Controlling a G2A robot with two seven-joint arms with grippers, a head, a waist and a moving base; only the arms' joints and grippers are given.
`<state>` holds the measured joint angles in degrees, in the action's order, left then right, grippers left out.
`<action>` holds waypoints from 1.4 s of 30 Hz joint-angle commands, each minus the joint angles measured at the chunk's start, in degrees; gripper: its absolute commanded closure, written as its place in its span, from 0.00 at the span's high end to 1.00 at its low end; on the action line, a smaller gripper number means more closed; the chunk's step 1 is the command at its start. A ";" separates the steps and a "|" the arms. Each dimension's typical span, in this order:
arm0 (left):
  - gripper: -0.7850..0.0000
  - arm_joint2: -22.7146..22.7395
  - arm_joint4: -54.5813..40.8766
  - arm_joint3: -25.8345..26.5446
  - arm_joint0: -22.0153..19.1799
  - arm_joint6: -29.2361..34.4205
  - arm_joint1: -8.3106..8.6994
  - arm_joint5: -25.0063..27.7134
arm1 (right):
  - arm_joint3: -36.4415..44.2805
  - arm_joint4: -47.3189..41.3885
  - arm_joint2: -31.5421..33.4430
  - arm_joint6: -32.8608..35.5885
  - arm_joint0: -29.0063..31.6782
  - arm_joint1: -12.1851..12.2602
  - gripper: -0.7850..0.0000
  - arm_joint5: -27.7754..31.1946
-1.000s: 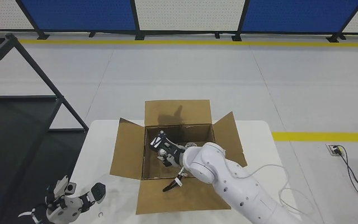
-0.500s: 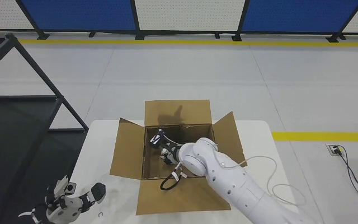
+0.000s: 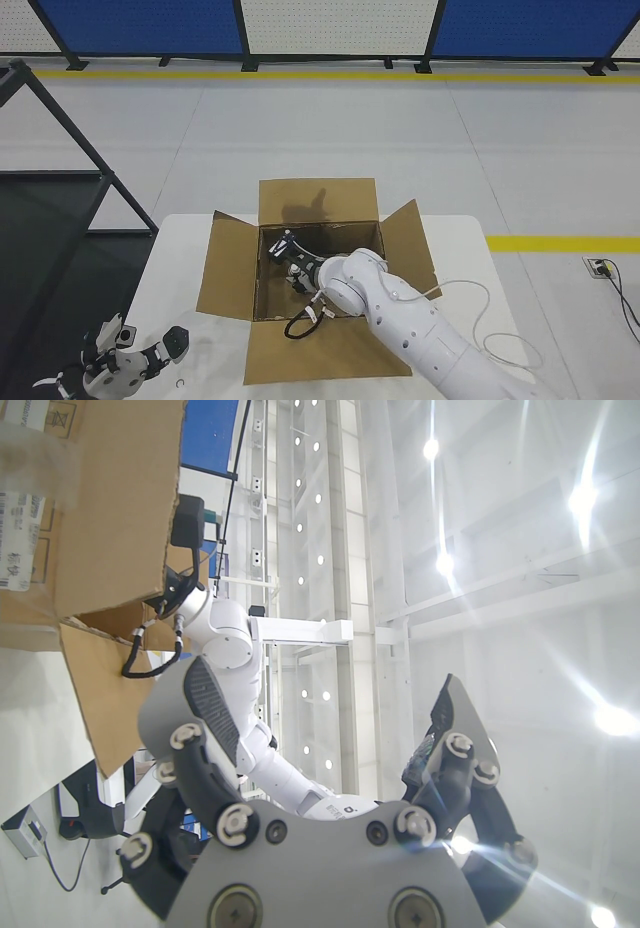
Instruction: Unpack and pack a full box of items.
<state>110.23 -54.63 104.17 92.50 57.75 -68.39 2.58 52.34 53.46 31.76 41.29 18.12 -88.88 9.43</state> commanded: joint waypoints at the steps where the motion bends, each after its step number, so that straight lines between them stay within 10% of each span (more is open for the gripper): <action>1: 1.00 0.00 0.00 0.00 0.00 0.00 0.00 0.00 | -1.05 -0.08 0.04 -0.36 0.29 -0.28 0.00 0.16; 9: 1.00 0.00 0.00 0.00 0.00 0.00 0.00 0.00 | -5.85 -1.16 0.48 -1.59 -0.40 -1.76 0.00 2.17; 11: 1.00 0.00 0.00 0.00 0.00 0.00 0.00 0.00 | -6.69 -1.18 0.53 -1.54 -0.63 -2.10 0.44 2.46; 12: 1.00 0.00 0.00 0.00 0.00 0.00 0.00 0.00 | -6.98 -1.11 0.55 -1.55 -0.71 -2.26 0.49 2.51; 14: 1.00 0.00 0.00 0.00 0.00 0.00 0.00 0.00 | -7.44 -1.15 0.73 -1.63 -0.79 -2.50 1.00 2.69; 28: 1.00 0.00 0.00 0.00 0.00 0.00 0.00 0.00 | -0.03 3.14 4.33 -0.47 1.67 -1.29 1.00 1.32; 42: 1.00 0.00 0.00 0.00 0.00 0.00 0.00 0.00 | 44.89 16.62 21.41 9.85 22.59 7.20 1.00 0.11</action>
<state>110.23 -54.63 104.17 92.50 57.75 -68.39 2.58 93.25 69.72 51.76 50.91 38.95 -81.99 10.25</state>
